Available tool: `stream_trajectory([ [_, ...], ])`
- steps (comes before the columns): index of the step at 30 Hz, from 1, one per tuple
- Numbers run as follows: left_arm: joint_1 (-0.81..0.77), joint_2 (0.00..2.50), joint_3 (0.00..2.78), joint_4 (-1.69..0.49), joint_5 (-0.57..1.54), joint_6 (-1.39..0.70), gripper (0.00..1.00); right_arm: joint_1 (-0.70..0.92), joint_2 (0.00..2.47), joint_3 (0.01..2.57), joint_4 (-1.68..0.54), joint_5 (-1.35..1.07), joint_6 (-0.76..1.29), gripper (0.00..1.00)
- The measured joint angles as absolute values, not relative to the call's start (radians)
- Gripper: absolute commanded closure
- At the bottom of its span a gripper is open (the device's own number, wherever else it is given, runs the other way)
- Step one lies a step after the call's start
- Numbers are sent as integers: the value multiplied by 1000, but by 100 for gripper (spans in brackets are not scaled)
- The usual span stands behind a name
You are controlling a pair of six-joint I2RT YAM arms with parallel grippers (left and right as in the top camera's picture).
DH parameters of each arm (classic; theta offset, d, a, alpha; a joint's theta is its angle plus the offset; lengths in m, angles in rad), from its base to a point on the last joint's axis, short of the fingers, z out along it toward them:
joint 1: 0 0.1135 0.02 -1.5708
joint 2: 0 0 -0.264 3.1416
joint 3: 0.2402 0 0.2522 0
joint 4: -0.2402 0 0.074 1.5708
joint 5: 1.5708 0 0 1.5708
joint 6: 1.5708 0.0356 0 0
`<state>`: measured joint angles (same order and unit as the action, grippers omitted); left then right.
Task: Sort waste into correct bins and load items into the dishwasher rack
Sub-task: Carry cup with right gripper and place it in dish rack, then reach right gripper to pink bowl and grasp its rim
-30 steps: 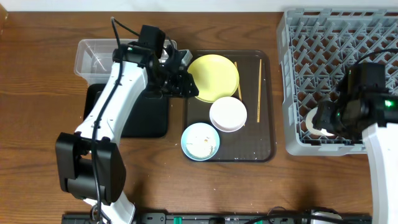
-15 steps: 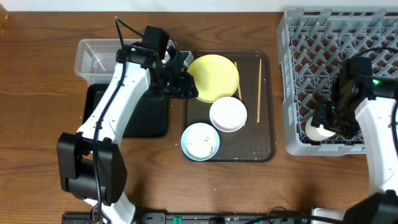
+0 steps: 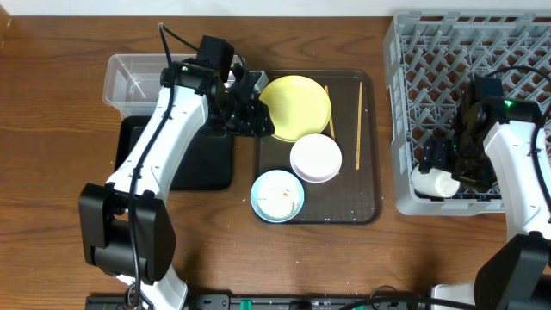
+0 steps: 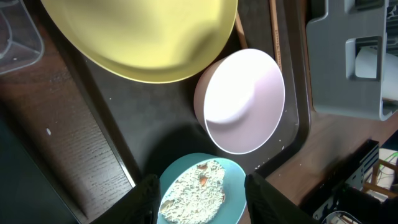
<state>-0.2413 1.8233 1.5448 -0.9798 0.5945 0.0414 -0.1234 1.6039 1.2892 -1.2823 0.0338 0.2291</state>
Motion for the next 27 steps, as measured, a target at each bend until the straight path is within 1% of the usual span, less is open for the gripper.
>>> stream_trajectory([
  [4,-241,1823,1545,-980,594,41,52,-123,1604,1300,-1284,4,222,12],
  [8,-241,1806,1545,-981,570,41,52,-123,1604,1381,-1299,-53,208,13],
  [15,-241,1682,1545,-981,509,37,52,-113,1567,1528,-1263,-163,167,17],
  [19,-241,1645,1545,-981,466,9,52,-15,1540,1543,-1171,-198,164,21],
  [23,-241,1647,1545,-981,420,-17,52,128,1551,1532,-1078,-214,184,24],
  [27,-238,1647,1545,-984,358,-63,52,237,1594,1502,-1049,-212,216,26],
])
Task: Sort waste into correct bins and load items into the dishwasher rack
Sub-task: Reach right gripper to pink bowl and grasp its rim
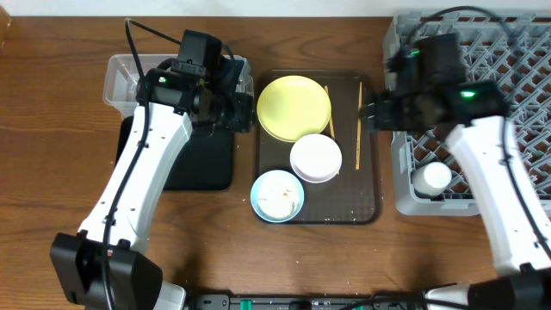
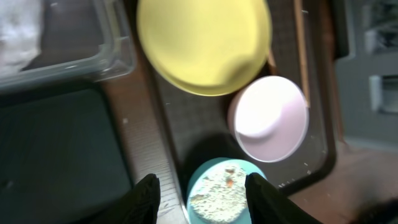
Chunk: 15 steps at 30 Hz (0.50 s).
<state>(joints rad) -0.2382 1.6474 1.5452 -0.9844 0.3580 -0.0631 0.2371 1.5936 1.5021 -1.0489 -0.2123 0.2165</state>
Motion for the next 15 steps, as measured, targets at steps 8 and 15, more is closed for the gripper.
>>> stream_trajectory([
  [8,-178,1647,1545,-985,296,-116,52,354,1814,1477,-1033,-182,265,34],
  [15,-125,1647,1545,-988,281,-131,52,366,1954,1474,-1031,-172,297,41],
])
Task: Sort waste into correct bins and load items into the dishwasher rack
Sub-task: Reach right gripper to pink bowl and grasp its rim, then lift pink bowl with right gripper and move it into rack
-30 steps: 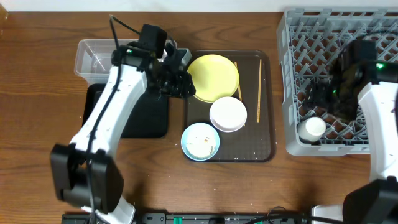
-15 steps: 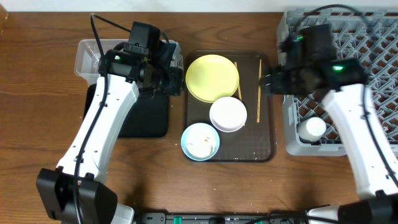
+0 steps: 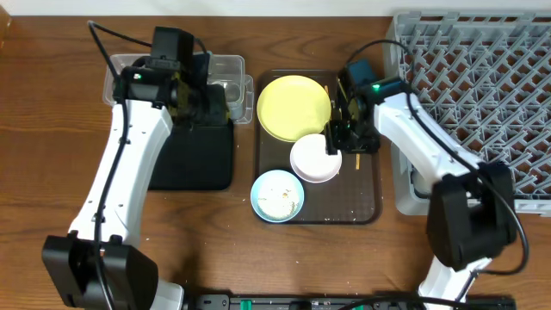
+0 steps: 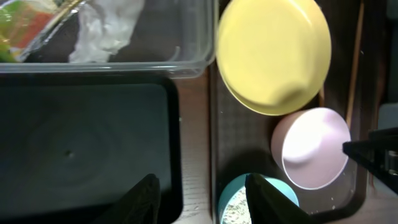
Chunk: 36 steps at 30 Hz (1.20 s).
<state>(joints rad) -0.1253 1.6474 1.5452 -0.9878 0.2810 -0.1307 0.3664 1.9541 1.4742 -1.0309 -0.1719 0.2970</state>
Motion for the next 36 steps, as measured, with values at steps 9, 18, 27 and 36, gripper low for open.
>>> stream_trajectory([
  [9,-122,1647,1545,-988,281,-131,51,366,1982,1472,-1015,-164,310,71],
  [18,-122,1647,1545,-987,281,-132,46,366,1982,1433,-984,-155,313,75],
  [27,-122,1647,1545,-987,281,-132,44,366,1983,1407,-966,-144,313,99],
  [36,-122,1647,1545,-988,281,-133,28,348,1964,1407,-989,-145,311,99],
])
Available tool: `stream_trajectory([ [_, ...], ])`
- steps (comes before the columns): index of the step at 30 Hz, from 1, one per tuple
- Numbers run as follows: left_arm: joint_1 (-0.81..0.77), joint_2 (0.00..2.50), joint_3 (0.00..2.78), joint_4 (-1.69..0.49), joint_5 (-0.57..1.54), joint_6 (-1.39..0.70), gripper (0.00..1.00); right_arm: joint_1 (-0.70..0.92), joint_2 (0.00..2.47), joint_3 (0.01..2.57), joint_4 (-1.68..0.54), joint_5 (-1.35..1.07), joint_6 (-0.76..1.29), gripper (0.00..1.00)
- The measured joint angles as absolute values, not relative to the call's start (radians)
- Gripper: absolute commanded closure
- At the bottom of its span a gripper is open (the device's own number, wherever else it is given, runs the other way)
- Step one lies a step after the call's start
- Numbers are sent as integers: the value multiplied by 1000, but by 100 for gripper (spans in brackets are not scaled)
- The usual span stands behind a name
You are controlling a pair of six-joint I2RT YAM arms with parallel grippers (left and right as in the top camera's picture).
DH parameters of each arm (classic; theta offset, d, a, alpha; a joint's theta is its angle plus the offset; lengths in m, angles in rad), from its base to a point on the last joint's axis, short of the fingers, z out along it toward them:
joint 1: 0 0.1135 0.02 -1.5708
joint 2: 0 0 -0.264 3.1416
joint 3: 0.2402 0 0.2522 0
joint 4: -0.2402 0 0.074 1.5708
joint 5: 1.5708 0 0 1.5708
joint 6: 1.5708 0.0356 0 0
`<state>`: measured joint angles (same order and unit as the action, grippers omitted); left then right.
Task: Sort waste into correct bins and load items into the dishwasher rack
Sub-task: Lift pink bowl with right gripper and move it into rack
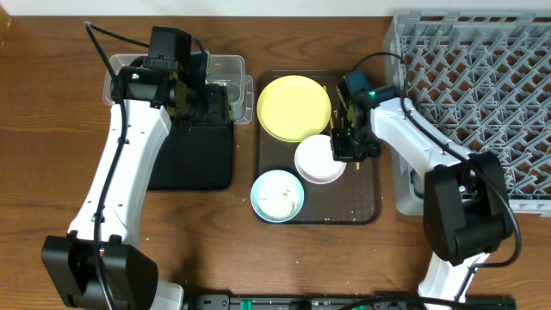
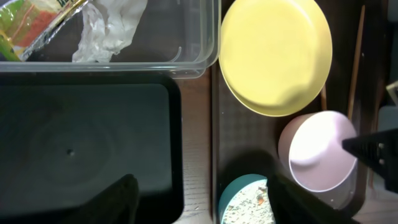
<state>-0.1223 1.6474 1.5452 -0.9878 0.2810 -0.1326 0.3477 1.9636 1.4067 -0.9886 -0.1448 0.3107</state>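
Observation:
A white bowl [image 1: 318, 162] sits on the dark tray [image 1: 366, 202] between a yellow plate [image 1: 294, 107] and a teal bowl of food scraps [image 1: 277, 195]. My right gripper [image 1: 345, 145] is at the white bowl's right rim and looks shut on it; in the left wrist view one of its fingers [image 2: 368, 149] overlaps the white bowl [image 2: 317, 152]. My left gripper [image 2: 199, 205] hangs open and empty over the black bin [image 2: 87, 143], beside the clear bin [image 2: 186, 37] of wrappers.
Two chopsticks [image 1: 359, 112] lie on the tray's right side. The grey dishwasher rack [image 1: 473, 77] fills the right of the table. The clear bin [image 1: 129, 73] and the black bin [image 1: 194, 164] stand left of the tray.
The white bowl has shifted slightly right, towards my right gripper at its rim. My left gripper's fingers stand wider apart; the left arm has barely moved.
My left gripper was low over the tray by the yellow plate while my right was in the rack by a white cup. Then the left had drawn back towards the bins and the right stood at the rack's left edge. By 1.2 s ago the right was at the white bowl, where it stays.

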Motion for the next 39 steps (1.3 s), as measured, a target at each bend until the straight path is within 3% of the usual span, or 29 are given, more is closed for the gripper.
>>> stream_trajectory([
  [4,-122,1647,1545,-988,281,-134,27,306,1882,1407,-1007,-133,307,99],
  [11,-122,1647,1545,-987,281,-133,16,226,1636,1435,-988,-33,303,99],
  [19,-122,1647,1545,-988,281,-134,14,180,1462,1447,-877,388,316,99],
  [27,-122,1647,1545,-987,281,-134,10,165,1515,1448,-612,803,310,99],
  [39,-122,1647,1545,-987,281,-134,9,97,1834,1452,-98,1029,45,99],
])
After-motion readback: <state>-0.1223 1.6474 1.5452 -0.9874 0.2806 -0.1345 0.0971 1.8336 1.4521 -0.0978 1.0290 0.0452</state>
